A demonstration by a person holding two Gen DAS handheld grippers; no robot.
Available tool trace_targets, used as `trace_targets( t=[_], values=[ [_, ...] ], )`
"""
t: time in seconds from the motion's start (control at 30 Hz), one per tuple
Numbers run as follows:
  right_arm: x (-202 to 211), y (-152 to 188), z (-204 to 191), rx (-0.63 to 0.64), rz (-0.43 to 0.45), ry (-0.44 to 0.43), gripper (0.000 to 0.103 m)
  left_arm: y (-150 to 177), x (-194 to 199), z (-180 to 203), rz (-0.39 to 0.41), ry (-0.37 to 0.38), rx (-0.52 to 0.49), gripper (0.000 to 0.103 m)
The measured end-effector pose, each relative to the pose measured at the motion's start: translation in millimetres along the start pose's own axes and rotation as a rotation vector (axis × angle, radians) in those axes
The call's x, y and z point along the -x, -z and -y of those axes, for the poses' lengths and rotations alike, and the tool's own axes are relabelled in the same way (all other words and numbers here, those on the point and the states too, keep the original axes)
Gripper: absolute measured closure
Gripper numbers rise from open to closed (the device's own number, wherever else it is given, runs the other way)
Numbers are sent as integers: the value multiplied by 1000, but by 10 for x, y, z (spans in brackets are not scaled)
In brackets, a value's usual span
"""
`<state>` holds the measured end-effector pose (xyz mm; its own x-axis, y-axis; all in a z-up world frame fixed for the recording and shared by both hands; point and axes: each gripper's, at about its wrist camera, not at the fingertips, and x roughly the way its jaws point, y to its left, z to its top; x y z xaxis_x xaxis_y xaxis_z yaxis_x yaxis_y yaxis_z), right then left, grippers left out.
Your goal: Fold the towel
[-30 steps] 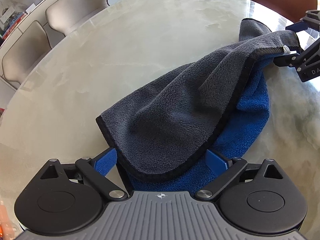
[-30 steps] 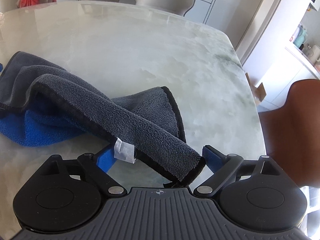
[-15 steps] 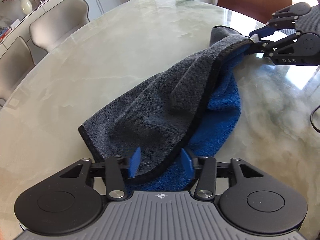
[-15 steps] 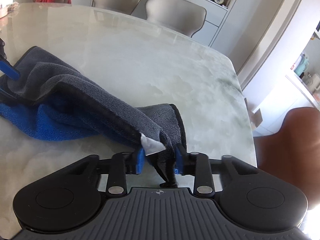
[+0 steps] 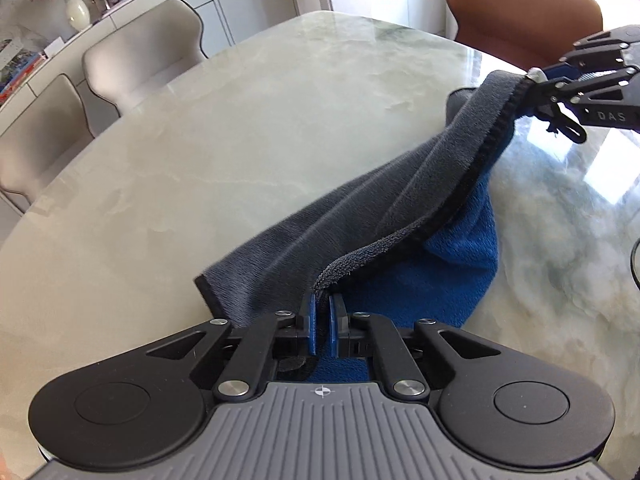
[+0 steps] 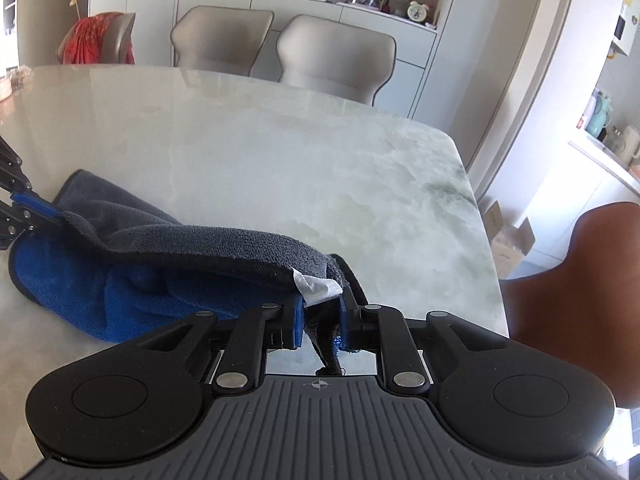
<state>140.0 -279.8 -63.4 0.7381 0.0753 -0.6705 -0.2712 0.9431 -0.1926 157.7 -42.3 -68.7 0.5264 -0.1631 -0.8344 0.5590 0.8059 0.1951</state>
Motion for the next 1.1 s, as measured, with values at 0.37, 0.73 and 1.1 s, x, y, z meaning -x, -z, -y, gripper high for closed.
trace_targets(
  t=[0.37,0.73,1.1],
  values=[
    [348,-426,10,23,129,-39,87,-243,454,-219,89,-134,25,98],
    [504,-930,-3,109,228,-73,87,-549,911,-554,203,-253,17,98],
    [313,-1644,70,181,313,-49,87,-1097,1177,-1003,291,-415,-36,97]
  ],
)
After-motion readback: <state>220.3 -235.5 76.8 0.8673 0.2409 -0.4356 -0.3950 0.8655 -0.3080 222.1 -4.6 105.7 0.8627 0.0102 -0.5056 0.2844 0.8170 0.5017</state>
